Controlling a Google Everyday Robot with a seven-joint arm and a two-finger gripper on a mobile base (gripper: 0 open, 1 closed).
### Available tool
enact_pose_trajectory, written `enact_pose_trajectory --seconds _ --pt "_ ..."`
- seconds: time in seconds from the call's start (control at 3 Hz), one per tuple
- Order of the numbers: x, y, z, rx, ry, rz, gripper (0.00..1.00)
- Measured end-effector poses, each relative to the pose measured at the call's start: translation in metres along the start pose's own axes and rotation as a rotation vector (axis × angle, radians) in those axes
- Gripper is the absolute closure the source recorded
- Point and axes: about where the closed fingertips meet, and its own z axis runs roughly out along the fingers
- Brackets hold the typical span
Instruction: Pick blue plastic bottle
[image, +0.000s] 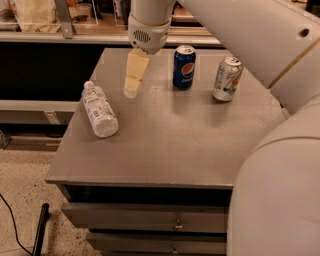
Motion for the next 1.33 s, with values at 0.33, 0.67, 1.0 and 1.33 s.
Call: enact_pose_trajectory --seconds 0.33,0.67,1.0,1.33 --pt "0.001 -0.001 0.000 0.001 -0.003 -0.003 0.00" --pt "-0.014 0.001 0.007 -0.007 -0.053 0.000 0.00" --pt "-0.037 0.004 0.019 -0.028 -0.069 0.021 0.00" --pt "-0.085 0.016 0.041 -0.065 -0.008 0.109 0.00"
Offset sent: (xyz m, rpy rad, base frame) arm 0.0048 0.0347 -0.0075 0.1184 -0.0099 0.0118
